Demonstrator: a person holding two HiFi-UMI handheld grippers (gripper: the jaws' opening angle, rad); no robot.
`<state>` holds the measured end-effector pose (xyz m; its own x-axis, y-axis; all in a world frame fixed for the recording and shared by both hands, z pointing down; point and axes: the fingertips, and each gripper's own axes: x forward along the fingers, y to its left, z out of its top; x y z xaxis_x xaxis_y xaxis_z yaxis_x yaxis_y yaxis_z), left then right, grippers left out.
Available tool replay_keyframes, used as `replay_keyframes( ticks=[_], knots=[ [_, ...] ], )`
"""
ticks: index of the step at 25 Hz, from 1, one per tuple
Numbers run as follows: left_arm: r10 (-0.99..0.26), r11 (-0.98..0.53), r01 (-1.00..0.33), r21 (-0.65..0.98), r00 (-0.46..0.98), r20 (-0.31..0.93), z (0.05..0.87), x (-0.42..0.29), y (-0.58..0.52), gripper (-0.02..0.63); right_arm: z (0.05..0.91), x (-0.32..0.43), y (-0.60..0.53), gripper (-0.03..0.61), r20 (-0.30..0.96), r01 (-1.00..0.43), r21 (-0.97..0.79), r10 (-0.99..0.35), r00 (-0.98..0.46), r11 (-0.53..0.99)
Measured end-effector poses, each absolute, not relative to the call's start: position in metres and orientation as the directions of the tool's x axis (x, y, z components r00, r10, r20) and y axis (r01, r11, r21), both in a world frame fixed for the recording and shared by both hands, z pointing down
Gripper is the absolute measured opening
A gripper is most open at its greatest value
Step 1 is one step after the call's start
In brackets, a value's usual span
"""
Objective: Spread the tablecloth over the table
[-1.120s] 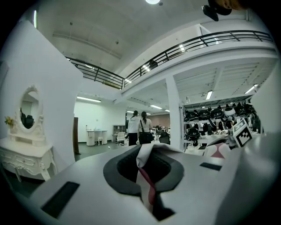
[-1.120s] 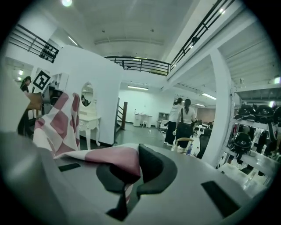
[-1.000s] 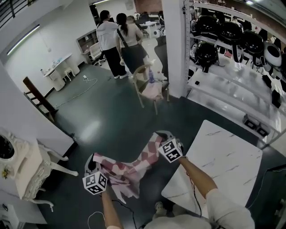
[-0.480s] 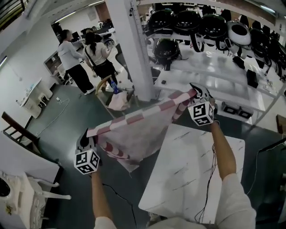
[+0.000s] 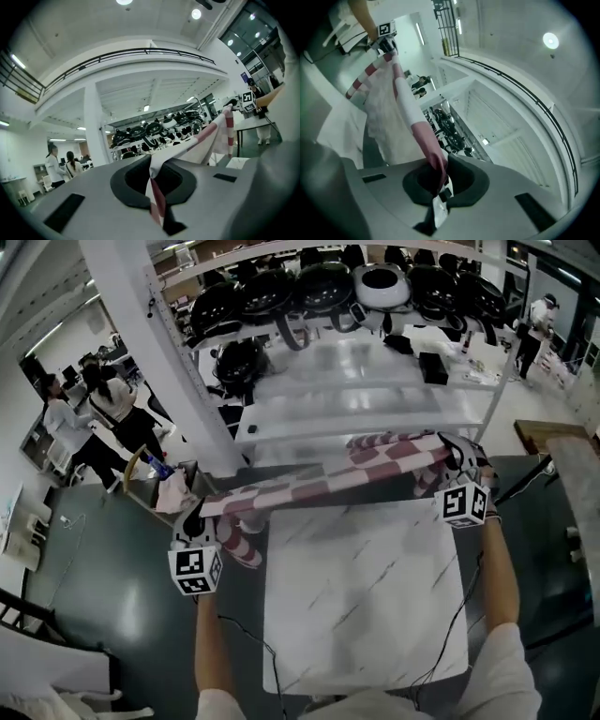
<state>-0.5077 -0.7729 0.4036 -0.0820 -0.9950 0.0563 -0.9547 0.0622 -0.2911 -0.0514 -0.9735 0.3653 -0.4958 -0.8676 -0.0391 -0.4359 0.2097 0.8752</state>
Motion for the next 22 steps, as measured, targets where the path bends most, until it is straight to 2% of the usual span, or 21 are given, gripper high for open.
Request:
replay_keyframes(
  ticks=[4,9,17,22],
  knots=[
    [-0.991,-0.061,-0.936,-0.347,0.017,0.129,0.439,-0.445,-0.777,0.029,0.413,0.030,-0.932,0.017,0.045,-0.405,0.886,-0.913,-0.407,0.224],
    [-0.968,-0.179,-0.909,-0.376,0.096,0.230,0.493,-0.390,-0.730,0.029,0.475,0.101,-0.842,0.017,0.145,-0.394,0.878,-0.936,-0.321,0.271],
    [-0.931,-0.281,-0.876,-0.391,0.151,0.331,0.562,-0.344,-0.600,0.029,0.578,0.153,-0.688,0.018,0.339,-0.443,0.803,-0.916,-0.213,0.400],
    [-0.912,-0.299,-0.874,-0.384,0.143,0.385,0.588,-0.334,-0.524,0.029,0.601,0.165,-0.609,0.017,0.383,-0.433,0.790,-0.901,-0.202,0.433]
  ],
)
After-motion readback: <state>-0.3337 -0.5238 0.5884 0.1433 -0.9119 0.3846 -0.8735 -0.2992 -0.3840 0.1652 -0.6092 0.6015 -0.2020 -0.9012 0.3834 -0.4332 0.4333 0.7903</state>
